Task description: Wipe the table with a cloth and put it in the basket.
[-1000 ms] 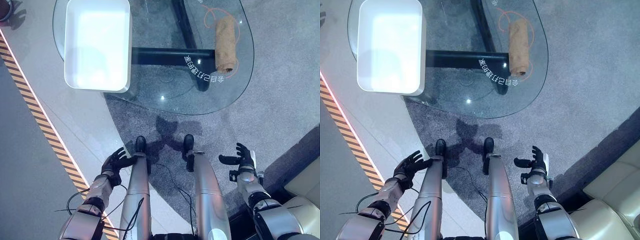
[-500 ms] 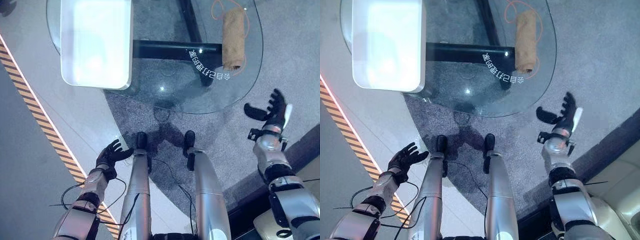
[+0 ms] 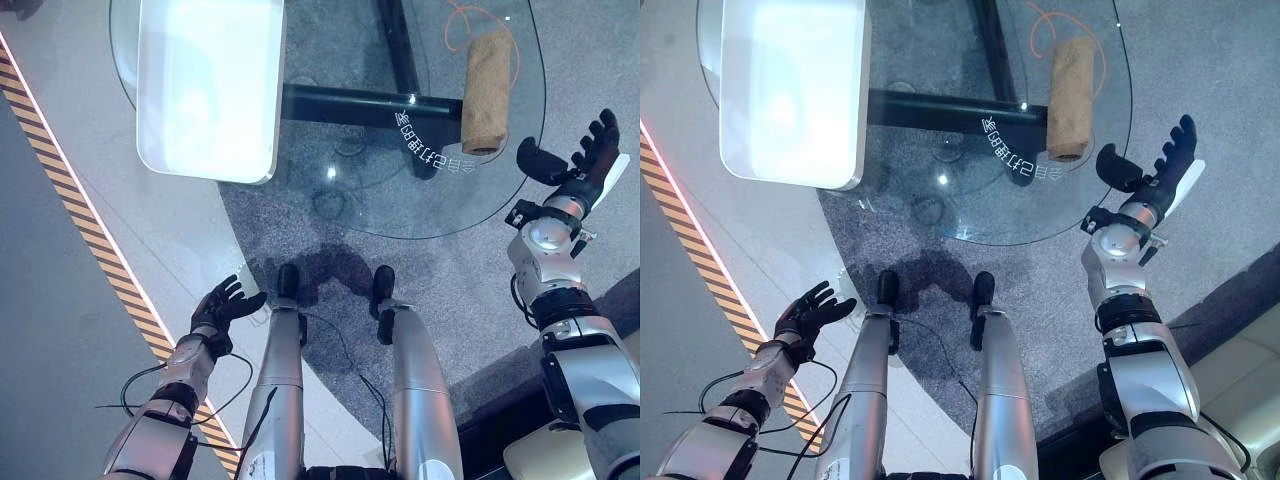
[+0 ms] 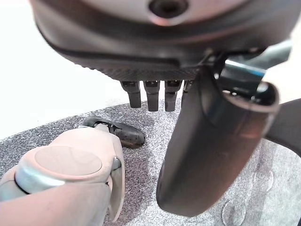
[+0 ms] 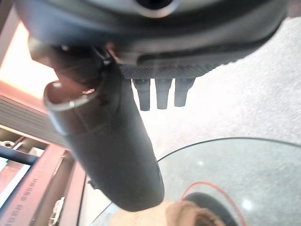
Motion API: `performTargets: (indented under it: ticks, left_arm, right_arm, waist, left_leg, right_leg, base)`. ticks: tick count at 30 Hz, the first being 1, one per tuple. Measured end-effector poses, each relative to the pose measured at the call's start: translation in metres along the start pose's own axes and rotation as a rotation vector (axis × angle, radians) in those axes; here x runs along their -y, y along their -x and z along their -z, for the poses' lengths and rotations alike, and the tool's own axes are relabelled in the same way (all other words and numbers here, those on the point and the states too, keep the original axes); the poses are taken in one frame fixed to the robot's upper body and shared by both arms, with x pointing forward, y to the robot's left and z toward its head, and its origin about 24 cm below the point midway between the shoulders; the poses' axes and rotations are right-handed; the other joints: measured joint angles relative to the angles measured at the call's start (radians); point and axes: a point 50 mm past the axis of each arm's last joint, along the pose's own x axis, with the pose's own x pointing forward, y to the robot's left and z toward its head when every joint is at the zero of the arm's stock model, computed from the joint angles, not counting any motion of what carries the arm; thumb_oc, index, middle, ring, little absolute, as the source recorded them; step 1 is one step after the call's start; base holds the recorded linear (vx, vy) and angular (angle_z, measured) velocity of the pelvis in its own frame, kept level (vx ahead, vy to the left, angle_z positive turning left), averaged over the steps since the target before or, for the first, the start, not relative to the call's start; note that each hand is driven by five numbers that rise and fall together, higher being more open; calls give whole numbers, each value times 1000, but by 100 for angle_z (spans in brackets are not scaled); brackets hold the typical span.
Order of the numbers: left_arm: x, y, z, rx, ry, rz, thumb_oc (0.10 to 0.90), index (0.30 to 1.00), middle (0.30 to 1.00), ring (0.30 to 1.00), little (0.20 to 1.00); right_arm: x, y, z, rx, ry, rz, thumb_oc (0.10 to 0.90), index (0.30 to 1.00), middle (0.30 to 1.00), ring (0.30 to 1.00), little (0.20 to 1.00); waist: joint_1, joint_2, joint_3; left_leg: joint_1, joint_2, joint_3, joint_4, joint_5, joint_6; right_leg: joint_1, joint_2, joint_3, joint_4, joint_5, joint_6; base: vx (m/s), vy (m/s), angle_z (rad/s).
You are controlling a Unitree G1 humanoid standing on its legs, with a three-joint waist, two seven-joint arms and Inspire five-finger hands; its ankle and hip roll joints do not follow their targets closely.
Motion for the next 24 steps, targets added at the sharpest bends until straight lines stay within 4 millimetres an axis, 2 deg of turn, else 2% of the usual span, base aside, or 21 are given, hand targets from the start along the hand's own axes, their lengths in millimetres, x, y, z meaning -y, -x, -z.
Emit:
performTargets:
  ticks: [9,14,18,24]
  left_arm:
    - [3,-1,-2,11,1,11,800,900,900,900,900]
    - [4,-1,-2,7,1,13,800,900,900,900,900]
    - [5,-1,-1,9,2,15,800,900,900,900,900]
    - [5,1,4,-7,-7,19,800,900,900,900,900]
  right_arm:
    - [-22,4,-9,-20,10,-88,800,900,900,900,900]
    - [-34,5,-16,-33,19,-137,800,900,900,900,900]
    - [-40,7,-15,-55,25,-172,800,900,900,900,900]
    - [-47,9,-15,-88,61,-197,800,900,900,900,900]
  waist:
    - [2,1,0]
    - [5,7,0]
    - [27,14,-1]
    - [28,15,-1]
  left_leg:
    - [15,1,4,-33,23,-25]
    - [20,1,10,-32,25,-29]
    - [42,1,14,-37,25,-29]
    - [46,0,14,-57,33,-18]
  right_leg:
    - [0,-2,2,-9,11,1]
    - [7,-7,1,-6,11,1]
    - [25,-9,3,-9,10,0]
    - [24,-10,2,-14,5,-2]
  base:
    - [0,0,0]
    - [0,0,0]
    - [0,0,0]
    - [0,0,0]
